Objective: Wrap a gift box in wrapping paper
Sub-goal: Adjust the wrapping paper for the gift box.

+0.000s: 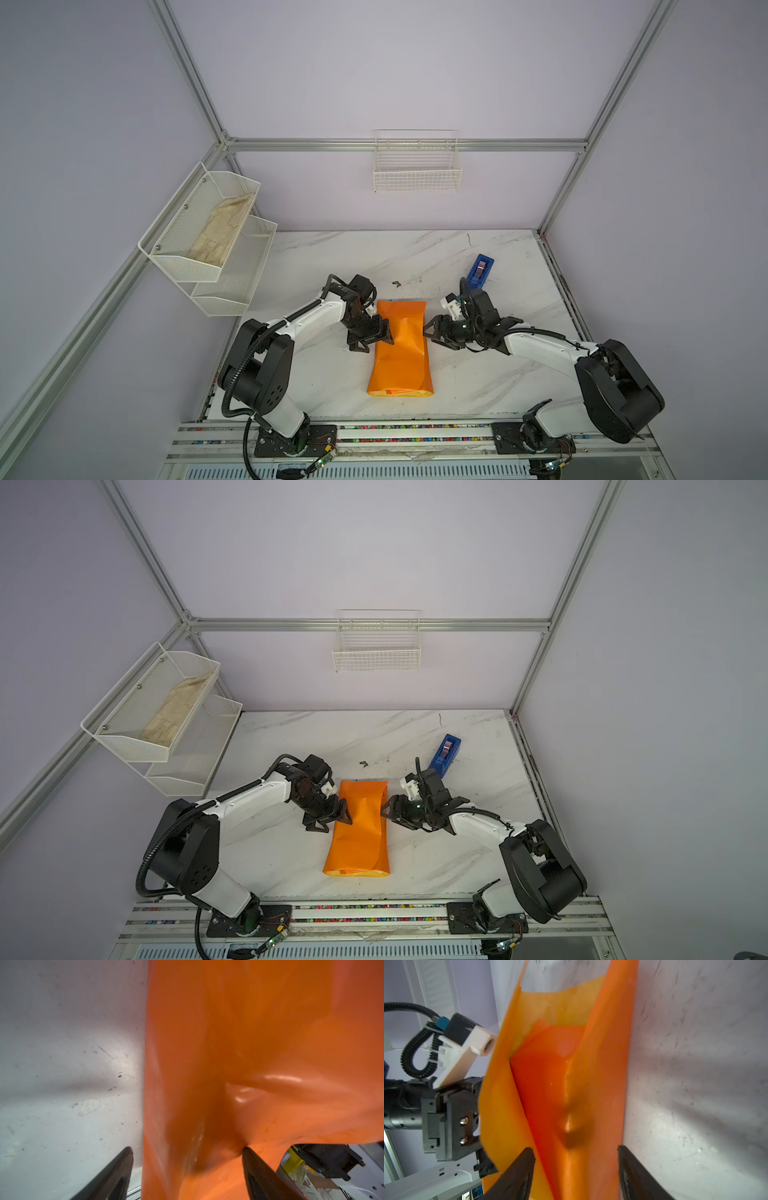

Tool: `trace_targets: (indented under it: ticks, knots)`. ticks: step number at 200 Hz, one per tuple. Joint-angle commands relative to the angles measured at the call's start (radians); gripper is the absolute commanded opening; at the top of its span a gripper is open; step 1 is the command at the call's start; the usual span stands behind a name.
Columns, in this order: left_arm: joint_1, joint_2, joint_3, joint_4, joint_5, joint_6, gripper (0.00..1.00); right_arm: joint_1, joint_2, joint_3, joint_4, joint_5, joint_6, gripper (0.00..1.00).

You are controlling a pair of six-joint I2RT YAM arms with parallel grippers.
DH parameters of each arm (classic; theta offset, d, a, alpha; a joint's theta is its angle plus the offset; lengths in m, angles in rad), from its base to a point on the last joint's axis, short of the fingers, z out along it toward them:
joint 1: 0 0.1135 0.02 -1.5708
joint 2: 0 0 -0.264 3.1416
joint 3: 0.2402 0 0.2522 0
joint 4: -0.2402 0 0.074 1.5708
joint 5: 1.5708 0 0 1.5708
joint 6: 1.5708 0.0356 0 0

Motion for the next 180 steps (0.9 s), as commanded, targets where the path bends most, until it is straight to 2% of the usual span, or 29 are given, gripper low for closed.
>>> trace_targets:
  ticks: [1,12,29,40,54,82,106,128,155,180]
  knots:
    - [-0.003,0.026,-0.028,0.010,-0.040,-0.026,0.81,0.028,0.004,-0.010,0.049,-0.017,0.048,0.67]
    - [-0.002,0.028,-0.026,0.012,-0.042,-0.030,0.81,0.028,-0.012,-0.007,0.000,0.029,0.033,0.69]
    - [-0.003,0.026,-0.030,0.013,-0.045,-0.033,0.81,0.028,-0.088,0.029,-0.166,0.240,0.016,0.70]
    - [-0.003,0.023,-0.034,0.013,-0.048,-0.035,0.81,0.025,-0.124,0.036,-0.202,0.296,0.024,0.70]
    - [-0.002,0.018,-0.038,0.011,-0.049,-0.036,0.81,0.026,-0.147,0.034,-0.210,0.293,0.005,0.70]
    - [-0.002,0.024,-0.035,0.011,-0.048,-0.037,0.81,0.030,-0.154,0.023,-0.176,0.198,-0.008,0.71]
    - [-0.002,0.026,-0.028,0.012,-0.047,-0.040,0.81,0.053,-0.152,-0.014,-0.031,0.088,0.036,0.81]
    - [-0.003,0.025,-0.026,0.012,-0.048,-0.047,0.81,0.105,-0.083,0.002,0.007,0.075,0.041,0.86]
    - [-0.002,0.020,-0.029,0.012,-0.051,-0.057,0.81,0.137,0.010,0.019,0.024,0.083,0.054,0.81]
    - [-0.003,0.019,-0.021,0.013,-0.047,-0.067,0.81,0.137,0.032,0.034,0.027,0.097,0.049,0.72]
